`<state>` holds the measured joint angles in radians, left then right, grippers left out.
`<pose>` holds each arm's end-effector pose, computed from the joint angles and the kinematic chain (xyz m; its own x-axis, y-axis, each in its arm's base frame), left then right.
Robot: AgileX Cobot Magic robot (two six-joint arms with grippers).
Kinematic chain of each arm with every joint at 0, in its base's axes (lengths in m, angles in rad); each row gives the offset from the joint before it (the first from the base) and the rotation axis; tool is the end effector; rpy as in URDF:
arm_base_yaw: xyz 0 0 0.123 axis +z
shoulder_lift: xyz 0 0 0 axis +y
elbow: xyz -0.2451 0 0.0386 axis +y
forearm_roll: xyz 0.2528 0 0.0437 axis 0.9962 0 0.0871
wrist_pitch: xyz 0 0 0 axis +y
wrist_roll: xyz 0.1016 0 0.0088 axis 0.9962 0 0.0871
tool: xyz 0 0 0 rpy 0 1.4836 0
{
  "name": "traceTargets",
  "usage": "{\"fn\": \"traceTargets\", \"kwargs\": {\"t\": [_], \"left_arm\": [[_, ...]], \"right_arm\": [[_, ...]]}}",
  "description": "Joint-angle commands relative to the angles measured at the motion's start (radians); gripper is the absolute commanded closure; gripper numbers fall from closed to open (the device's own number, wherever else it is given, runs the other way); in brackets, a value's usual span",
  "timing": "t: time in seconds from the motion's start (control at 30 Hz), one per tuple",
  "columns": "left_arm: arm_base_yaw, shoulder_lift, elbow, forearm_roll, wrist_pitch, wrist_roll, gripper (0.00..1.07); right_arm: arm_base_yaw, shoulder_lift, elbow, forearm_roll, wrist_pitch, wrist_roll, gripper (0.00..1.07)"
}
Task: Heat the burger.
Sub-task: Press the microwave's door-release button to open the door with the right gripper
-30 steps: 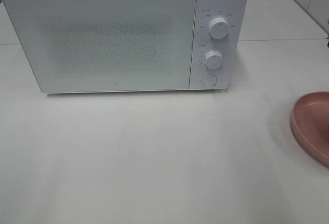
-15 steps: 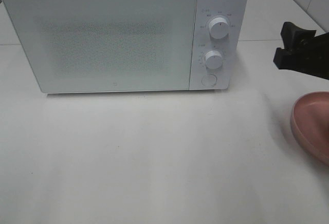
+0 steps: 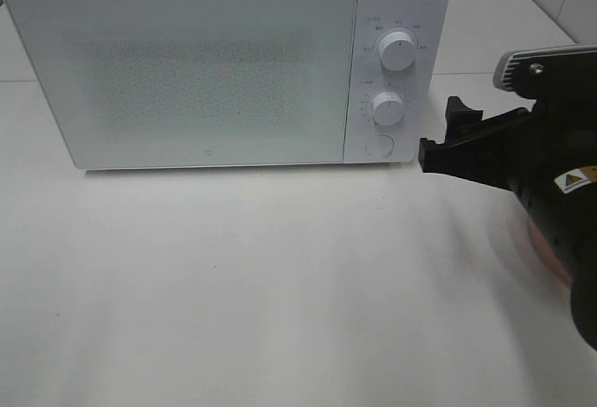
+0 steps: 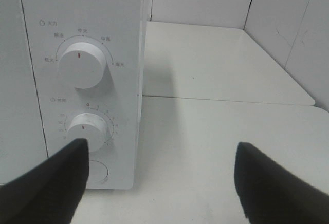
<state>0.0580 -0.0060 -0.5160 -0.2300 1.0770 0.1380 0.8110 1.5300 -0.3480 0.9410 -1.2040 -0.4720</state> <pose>0.0428 -0.0180 0.2799 -0.4366 0.0016 -0.8997 0.1351 0.9888 -0.0638 0.2152 0.1148 0.1452 -0.0707 -0.0884 -0.9936 0.0400 0.9950 -0.0914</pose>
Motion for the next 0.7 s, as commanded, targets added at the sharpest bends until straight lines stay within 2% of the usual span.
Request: {"fn": "traceTargets", "kwargs": {"t": [0.03, 0.23, 0.47, 0.7], "left_arm": [[-0.002, -0.014, 0.001, -0.011, -0.006, 0.002, 0.06], [-0.002, -0.014, 0.001, -0.011, -0.006, 0.002, 0.06], [-0.002, -0.014, 0.001, -0.011, -0.006, 0.002, 0.06], [-0.002, -0.014, 0.001, -0.011, -0.006, 0.003, 0.06]], "right_arm": [[0.025, 0.067, -0.054, 0.009, -0.046, -0.014, 0.32], [0.063, 0.155, -0.101, 0.012, -0.069, -0.013, 0.32], [0.063, 0.218, -0.167, 0.038, -0.064, -0.009, 0.32], [0.063, 0.241, -0.189, 0.035, -0.064, 0.004, 0.32]]}}
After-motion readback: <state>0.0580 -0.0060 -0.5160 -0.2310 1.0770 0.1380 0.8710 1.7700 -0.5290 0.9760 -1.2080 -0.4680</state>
